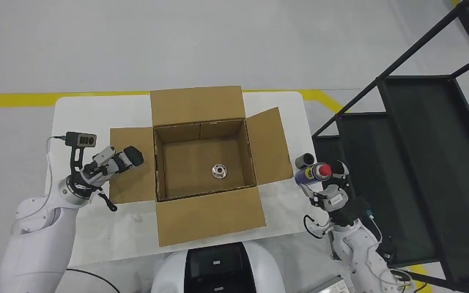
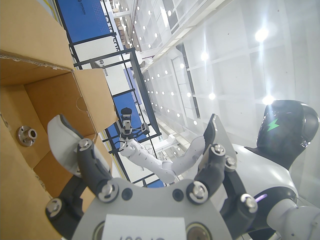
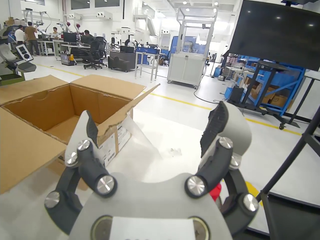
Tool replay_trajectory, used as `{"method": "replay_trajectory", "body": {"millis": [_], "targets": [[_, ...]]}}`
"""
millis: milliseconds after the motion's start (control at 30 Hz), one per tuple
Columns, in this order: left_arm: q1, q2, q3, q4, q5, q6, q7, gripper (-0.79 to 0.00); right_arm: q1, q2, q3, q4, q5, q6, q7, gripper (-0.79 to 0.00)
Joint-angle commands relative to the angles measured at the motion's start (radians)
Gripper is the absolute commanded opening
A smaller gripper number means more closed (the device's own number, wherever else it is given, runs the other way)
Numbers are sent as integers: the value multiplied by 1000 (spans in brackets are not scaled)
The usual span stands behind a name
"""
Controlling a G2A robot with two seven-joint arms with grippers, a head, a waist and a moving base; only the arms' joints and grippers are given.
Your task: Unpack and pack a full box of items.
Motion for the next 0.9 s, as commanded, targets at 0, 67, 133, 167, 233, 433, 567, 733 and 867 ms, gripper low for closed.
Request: {"method": "replay_trajectory", "body": {"millis": [0, 67, 133, 167, 233, 433, 567, 733, 867], "targets": [[0, 0, 0, 0, 0, 0, 0, 0, -3, 2, 2, -64, 21, -32, 94, 0], [0, 0, 0, 0, 0, 0, 0, 0, -5, 5, 2, -113, 38, -58, 173, 0], [0, 0, 0, 0, 0, 0, 0, 0, 1, 7, 0, -165, 65, -99, 249, 0], [0, 0, 0, 0, 0, 0, 0, 0, 3, 9, -5, -185, 69, -116, 291, 0], [0, 0, 0, 0, 0, 0, 0, 0, 12, 10, -11, -224, 94, -139, 354, 0], [0, 0, 0, 0, 0, 0, 0, 0, 17, 12, -26, -257, 112, -168, 429, 0], [0, 0, 0, 0, 0, 0, 0, 0, 17, 12, -26, -257, 112, -168, 429, 0], [0, 0, 0, 0, 0, 0, 0, 0, 17, 12, -26, -257, 112, -168, 429, 0], [0, 0, 0, 0, 0, 0, 0, 0, 16, 12, -27, -254, 112, -166, 437, 0]]}}
